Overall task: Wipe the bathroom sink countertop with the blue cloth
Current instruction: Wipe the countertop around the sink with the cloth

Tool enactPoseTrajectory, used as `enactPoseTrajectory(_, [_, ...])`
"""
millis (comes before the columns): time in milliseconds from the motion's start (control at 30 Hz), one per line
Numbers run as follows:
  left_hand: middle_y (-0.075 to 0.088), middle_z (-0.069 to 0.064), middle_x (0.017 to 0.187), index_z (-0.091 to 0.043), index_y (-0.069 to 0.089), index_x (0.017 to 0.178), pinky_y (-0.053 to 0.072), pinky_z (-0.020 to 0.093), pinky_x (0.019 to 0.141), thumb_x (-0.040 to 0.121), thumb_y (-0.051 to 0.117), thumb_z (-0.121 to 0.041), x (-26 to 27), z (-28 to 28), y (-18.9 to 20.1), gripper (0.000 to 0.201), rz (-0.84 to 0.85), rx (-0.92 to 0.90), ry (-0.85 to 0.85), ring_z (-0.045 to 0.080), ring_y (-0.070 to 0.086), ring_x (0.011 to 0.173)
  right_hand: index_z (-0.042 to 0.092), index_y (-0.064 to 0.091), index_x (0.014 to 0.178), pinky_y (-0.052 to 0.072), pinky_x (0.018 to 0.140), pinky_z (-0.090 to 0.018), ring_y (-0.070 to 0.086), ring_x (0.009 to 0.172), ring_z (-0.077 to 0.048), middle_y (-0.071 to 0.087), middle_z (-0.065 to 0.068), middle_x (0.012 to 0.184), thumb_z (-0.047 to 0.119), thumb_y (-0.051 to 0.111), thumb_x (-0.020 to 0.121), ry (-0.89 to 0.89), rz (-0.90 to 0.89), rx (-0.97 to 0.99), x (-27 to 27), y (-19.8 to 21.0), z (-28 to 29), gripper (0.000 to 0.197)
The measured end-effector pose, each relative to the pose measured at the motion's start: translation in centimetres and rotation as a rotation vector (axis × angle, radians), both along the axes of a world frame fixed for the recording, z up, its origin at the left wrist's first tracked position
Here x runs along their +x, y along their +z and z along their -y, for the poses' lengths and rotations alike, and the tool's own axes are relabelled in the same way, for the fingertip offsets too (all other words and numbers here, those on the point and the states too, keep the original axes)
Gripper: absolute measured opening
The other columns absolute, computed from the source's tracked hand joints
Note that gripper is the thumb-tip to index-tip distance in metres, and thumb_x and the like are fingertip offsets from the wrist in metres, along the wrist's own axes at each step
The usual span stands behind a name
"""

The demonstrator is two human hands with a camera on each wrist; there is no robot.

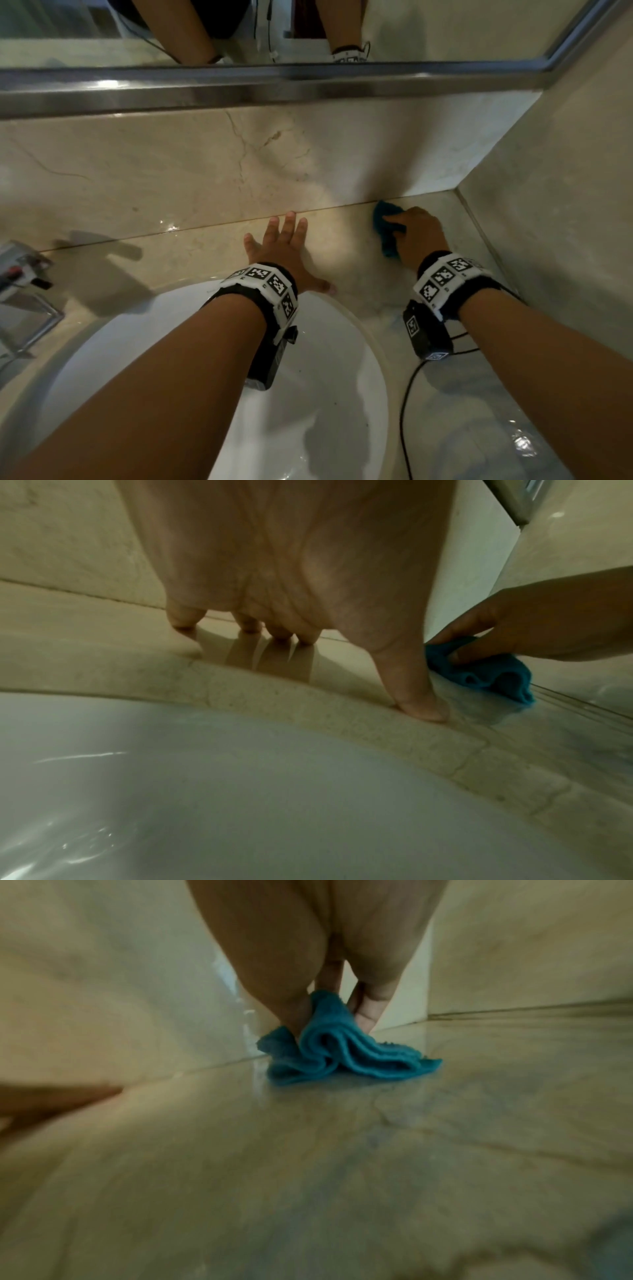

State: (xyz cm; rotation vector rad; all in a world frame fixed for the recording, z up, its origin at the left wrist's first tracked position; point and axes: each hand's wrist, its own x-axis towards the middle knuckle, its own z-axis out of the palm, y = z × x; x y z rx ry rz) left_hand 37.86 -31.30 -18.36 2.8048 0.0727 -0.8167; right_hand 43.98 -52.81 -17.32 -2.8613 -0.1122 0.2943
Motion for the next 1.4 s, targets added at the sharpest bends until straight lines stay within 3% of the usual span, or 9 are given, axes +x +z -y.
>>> enactPoseTrajectory(100, [-0.025,-0.006,0.154,-0.029,-0.018,0.147,0.0,0.061,0.113,0.055,0.06,-0.082,0.0,0.0,0.0,0.131,0.007,0.002,-0.002,0.021,-0.019,0.144,0.012,0.057,0.127,0.034,0.1,-0.021,0.051,0.118,-0.031,0.05,-0.015,0.134,0.003,0.045,0.092,-0.161,0.143,0.178,1.0,0.1,1.9,0.038])
enactPoseTrajectory(233, [-0.025,-0.006,0.155,-0.028,-0.018,0.146,0.001,0.061,0.113,0.055,0.059,-0.082,0.0,0.0,-0.1,0.131,0.009,0.004,-0.004,0.021,-0.018,0.144,0.01,0.048,0.134,0.03,0.103,-0.025,0.045,0.125,-0.033,0.045,-0.017,0.139,0.002,0.043,0.093,-0.213,0.092,0.117,2.8,-0.2,4.3,0.042])
enactPoseTrajectory(500, [-0.025,-0.006,0.155,-0.029,-0.019,0.146,0.001,0.061,0.113,0.055,0.06,-0.082,0.0,0.0,0.1,0.132,0.0,0.004,-0.004,0.021,-0.018,0.144,0.012,0.048,0.134,0.026,0.113,-0.034,0.037,0.13,-0.037,0.037,-0.016,0.145,0.0,0.045,0.09,0.035,0.015,0.07,1.9,-1.5,2.4,0.045])
enactPoseTrajectory(633, [-0.024,-0.006,0.155,-0.029,-0.018,0.147,0.001,0.061,0.113,0.055,0.061,-0.081,0.0,0.0,0.2,0.132,0.002,-0.001,-0.001,0.021,-0.018,0.144,0.005,0.057,0.124,0.029,0.095,-0.003,0.046,0.123,-0.027,0.048,-0.015,0.134,0.002,0.051,0.09,0.141,-0.077,0.131,-1.0,-1.4,1.8,0.035])
enactPoseTrajectory(667, [-0.024,-0.007,0.155,-0.029,-0.017,0.147,0.001,0.061,0.113,0.055,0.061,-0.081,0.0,0.1,0.3,0.131,0.005,-0.002,0.0,0.021,-0.018,0.144,0.005,0.059,0.122,0.028,0.092,-0.002,0.048,0.121,-0.026,0.05,-0.014,0.131,0.001,0.05,0.09,0.151,-0.094,0.148,-1.2,-1.1,2.1,0.033])
enactPoseTrajectory(767, [-0.024,-0.006,0.155,-0.029,-0.017,0.147,0.001,0.061,0.113,0.055,0.061,-0.081,0.0,0.1,0.2,0.132,0.007,-0.009,0.006,0.021,-0.018,0.144,0.01,0.058,0.125,0.03,0.102,-0.018,0.047,0.122,-0.029,0.049,-0.014,0.133,-0.001,0.043,0.091,0.037,-0.038,0.176,0.0,-0.3,3.9,0.038])
enactPoseTrajectory(900, [-0.024,-0.007,0.155,-0.029,-0.017,0.147,0.0,0.061,0.113,0.054,0.06,-0.082,0.0,0.1,0.0,0.132,0.017,-0.006,0.002,0.02,-0.018,0.144,0.006,0.048,0.133,0.024,0.107,-0.022,0.039,0.13,-0.033,0.041,-0.017,0.142,-0.006,0.04,0.091,-0.173,0.078,0.163,2.3,0.6,6.3,0.045])
enactPoseTrajectory(1100, [-0.024,-0.006,0.155,-0.028,-0.018,0.147,0.002,0.061,0.113,0.054,0.06,-0.082,0.1,0.2,0.2,0.133,0.005,0.022,-0.006,0.021,-0.018,0.144,0.01,0.038,0.14,0.021,0.114,-0.033,0.032,0.135,-0.033,0.03,-0.016,0.149,0.006,0.05,0.091,-0.082,-0.044,-0.049,3.2,-0.5,6.0,0.051])
enactPoseTrajectory(1400, [-0.014,0.014,0.156,-0.03,-0.015,0.147,0.006,0.058,0.114,0.074,0.048,-0.075,0.6,2.6,1.3,0.106,0.051,0.094,-0.071,0.029,-0.013,0.145,0.006,0.052,0.129,0.017,0.11,-0.017,0.037,0.134,-0.027,0.038,-0.011,0.146,-0.004,0.039,0.093,0.112,-0.063,0.169,-1.3,-1.2,2.9,0.04])
